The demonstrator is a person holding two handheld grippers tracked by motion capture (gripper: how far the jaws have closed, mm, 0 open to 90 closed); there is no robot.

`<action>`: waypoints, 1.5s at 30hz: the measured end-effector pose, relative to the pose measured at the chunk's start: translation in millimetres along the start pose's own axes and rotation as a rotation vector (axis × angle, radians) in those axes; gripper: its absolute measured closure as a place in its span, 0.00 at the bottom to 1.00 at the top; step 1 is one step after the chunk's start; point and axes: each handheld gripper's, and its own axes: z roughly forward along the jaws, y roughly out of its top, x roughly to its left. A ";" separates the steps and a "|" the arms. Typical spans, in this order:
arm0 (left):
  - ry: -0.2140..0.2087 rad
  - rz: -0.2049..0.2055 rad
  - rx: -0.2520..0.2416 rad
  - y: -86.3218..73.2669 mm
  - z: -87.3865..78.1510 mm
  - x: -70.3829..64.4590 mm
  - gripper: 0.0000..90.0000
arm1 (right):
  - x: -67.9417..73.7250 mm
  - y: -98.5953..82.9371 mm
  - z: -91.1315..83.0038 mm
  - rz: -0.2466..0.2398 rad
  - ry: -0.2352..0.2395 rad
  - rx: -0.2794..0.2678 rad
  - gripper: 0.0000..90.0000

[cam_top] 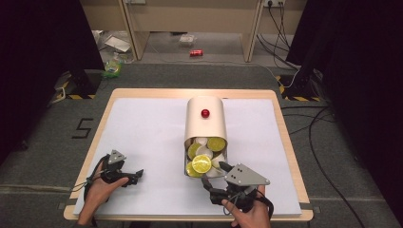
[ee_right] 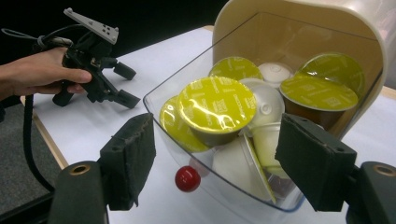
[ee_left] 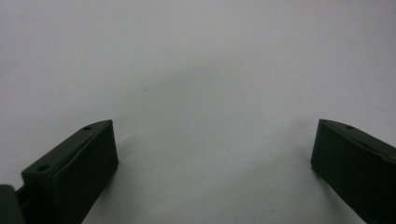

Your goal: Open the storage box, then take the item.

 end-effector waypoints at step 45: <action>-0.002 -0.001 -0.001 0.0 0.1 0.2 0.00 | -0.1 11.6 45.2 -0.021 -0.034 0.055 0.34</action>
